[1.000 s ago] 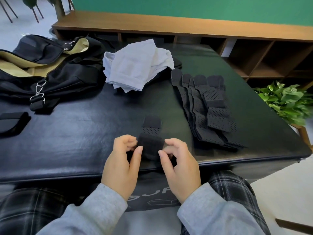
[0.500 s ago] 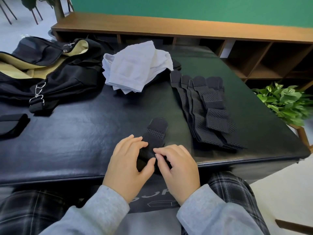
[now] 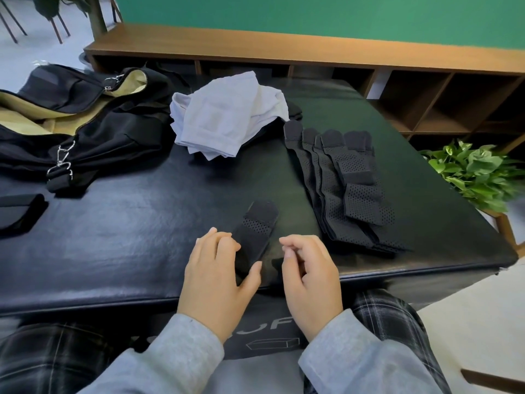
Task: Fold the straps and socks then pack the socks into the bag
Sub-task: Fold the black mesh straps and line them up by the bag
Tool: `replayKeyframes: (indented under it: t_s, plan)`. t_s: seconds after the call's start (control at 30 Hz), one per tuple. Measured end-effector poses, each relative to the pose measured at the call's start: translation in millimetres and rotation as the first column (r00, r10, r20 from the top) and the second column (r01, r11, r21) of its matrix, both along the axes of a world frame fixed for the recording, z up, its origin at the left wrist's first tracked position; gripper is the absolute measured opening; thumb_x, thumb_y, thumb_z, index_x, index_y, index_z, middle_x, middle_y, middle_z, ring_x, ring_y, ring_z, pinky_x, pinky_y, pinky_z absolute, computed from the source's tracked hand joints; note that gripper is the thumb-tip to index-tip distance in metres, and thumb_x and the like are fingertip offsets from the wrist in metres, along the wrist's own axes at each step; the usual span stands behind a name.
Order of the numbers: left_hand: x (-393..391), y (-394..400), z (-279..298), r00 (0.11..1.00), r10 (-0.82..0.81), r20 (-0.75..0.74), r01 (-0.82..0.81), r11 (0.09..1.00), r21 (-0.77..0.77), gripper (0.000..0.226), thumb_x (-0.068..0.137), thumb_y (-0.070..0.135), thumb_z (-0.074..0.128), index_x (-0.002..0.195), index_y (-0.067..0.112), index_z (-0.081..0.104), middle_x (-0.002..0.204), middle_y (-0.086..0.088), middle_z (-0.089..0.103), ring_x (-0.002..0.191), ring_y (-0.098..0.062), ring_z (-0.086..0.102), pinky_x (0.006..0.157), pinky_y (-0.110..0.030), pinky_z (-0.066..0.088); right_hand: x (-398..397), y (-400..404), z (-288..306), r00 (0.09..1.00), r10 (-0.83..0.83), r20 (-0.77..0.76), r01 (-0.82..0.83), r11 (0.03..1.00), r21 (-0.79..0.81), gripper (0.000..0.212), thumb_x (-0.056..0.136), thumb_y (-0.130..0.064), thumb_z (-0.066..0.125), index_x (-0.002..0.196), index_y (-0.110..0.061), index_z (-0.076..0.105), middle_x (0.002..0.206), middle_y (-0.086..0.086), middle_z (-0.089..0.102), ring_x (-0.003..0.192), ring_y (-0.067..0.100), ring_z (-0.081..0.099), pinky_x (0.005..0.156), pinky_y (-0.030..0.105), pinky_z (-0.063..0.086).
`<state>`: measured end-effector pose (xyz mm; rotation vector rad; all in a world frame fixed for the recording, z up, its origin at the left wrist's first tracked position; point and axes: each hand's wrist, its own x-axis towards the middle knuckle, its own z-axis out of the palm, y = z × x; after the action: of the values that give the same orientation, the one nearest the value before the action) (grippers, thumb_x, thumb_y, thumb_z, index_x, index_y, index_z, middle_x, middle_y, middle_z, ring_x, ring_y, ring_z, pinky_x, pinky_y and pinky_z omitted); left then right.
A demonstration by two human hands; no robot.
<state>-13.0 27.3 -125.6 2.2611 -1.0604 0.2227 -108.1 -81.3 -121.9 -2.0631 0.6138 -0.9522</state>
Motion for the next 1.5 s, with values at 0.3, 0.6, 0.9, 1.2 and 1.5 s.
replayKeyframes:
  t_s: [0.3,0.6,0.9,1.2,1.5]
  plan:
    - [23.4,26.4,7.8,0.946,-0.253,-0.201,0.260,0.965,0.010,0.033,0.070,0.044,0.044,0.101,0.036,0.038,0.118,0.015,0.051,0.124,0.003,0.036,0.100,-0.005,0.021,0.2,-7.1,14.3,0.996,-0.004,-0.092,0.037,0.931,0.364,0.036,0.090,-0.015,0.056,0.110,-0.041,0.042,0.093,0.002,0.061,0.070,0.012,0.060,0.068,0.012,0.044]
    - [14.3,19.0,18.3,0.966,-0.125,-0.226,0.139,0.989,0.044,0.056,0.074,0.045,0.070,0.122,0.025,0.047,0.111,0.021,0.039,0.109,0.006,0.032,0.093,-0.012,0.026,-1.3,-6.2,12.9,0.980,0.042,-0.196,0.005,0.973,0.232,0.034,0.088,-0.015,0.062,0.105,-0.042,0.049,0.077,-0.005,0.055,0.063,0.009,0.053,0.062,0.012,0.042]
    - [13.5,17.9,16.8,0.962,-0.078,-0.261,0.077,0.997,-0.015,0.068,0.073,0.040,0.074,0.129,0.025,0.040,0.116,0.023,0.044,0.114,0.005,0.036,0.093,-0.012,0.027,-4.0,0.3,8.2,0.993,0.089,-0.081,-0.066,0.967,0.247,0.055,0.086,-0.014,0.065,0.111,-0.056,0.040,0.096,-0.016,0.062,0.080,0.005,0.056,0.071,0.010,0.043]
    - [15.9,18.5,15.0,0.943,-0.075,-0.324,0.064,0.997,-0.044,0.082,0.070,0.039,0.077,0.135,0.027,0.029,0.117,0.029,0.041,0.121,0.002,0.036,0.094,-0.013,0.026,-3.1,7.7,-2.5,0.982,0.147,-0.115,-0.149,0.989,-0.010,0.034,0.085,-0.038,0.047,0.118,-0.045,0.049,0.113,-0.029,0.059,0.099,-0.003,0.056,0.082,0.008,0.039]
    - [15.7,18.5,15.9,0.934,-0.074,-0.351,0.056,0.997,-0.061,0.084,0.069,0.035,0.079,0.137,0.026,0.030,0.112,0.025,0.037,0.118,0.003,0.035,0.091,-0.009,0.025,-0.4,5.9,-11.2,0.988,0.129,-0.082,-0.146,0.951,-0.271,0.024,0.087,-0.024,0.053,0.108,-0.029,0.064,0.112,-0.019,0.064,0.101,0.000,0.057,0.085,0.025,0.047]
